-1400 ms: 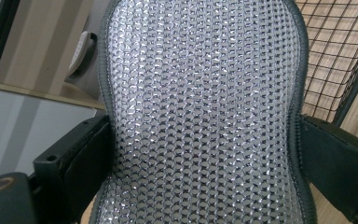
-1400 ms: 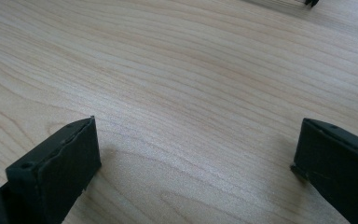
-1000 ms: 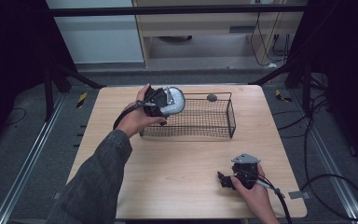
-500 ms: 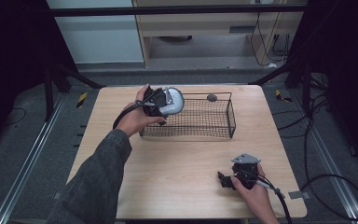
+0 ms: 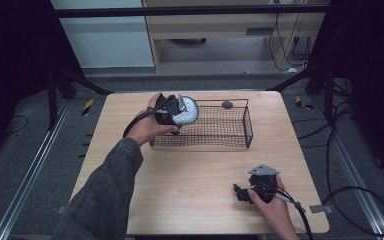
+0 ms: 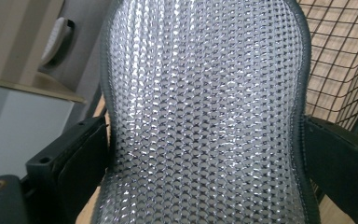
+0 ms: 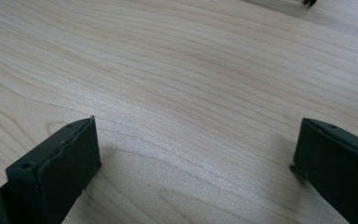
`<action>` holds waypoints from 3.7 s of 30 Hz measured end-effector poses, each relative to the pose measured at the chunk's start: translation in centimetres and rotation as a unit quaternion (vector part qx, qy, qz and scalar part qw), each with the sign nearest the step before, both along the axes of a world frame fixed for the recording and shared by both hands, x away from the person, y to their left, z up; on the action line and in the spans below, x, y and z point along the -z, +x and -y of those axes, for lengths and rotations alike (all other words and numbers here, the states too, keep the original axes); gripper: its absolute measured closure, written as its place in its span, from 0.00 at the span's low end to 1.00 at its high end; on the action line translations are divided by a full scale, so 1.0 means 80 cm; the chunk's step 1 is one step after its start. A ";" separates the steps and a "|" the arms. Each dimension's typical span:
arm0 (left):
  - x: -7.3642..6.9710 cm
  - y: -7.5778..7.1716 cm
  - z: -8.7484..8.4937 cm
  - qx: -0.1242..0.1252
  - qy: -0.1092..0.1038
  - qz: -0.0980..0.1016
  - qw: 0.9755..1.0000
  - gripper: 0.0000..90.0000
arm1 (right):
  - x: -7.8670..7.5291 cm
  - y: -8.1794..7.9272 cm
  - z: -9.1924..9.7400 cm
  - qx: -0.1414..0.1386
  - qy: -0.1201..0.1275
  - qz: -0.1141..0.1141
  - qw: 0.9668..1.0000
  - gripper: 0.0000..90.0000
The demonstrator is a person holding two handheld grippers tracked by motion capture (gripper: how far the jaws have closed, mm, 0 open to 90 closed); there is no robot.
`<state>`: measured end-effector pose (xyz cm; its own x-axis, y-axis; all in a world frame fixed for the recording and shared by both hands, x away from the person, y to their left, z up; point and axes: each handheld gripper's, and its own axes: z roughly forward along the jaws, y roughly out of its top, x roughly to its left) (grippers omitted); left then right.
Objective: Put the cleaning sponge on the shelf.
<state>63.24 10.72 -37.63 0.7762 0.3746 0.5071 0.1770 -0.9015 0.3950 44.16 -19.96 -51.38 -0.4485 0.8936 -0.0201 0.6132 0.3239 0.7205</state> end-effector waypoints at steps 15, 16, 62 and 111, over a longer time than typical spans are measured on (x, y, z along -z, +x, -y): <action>-0.001 -0.003 0.000 0.000 -0.011 -0.007 1.000 0.05 | 0.000 0.000 -0.001 0.004 0.005 -0.001 1.000 0.01; -0.001 -0.004 0.000 0.001 -0.011 -0.006 1.000 0.05 | 0.000 0.000 -0.001 0.003 0.005 -0.001 1.000 0.01; -0.003 -0.049 0.011 0.010 -0.064 -0.019 0.998 0.05 | 0.000 -0.001 -0.001 0.004 0.007 -0.003 1.000 0.01; 0.033 -0.174 -0.029 -0.038 -0.178 -0.037 0.983 0.04 | -0.001 -0.002 -0.001 0.008 0.009 -0.003 1.000 0.01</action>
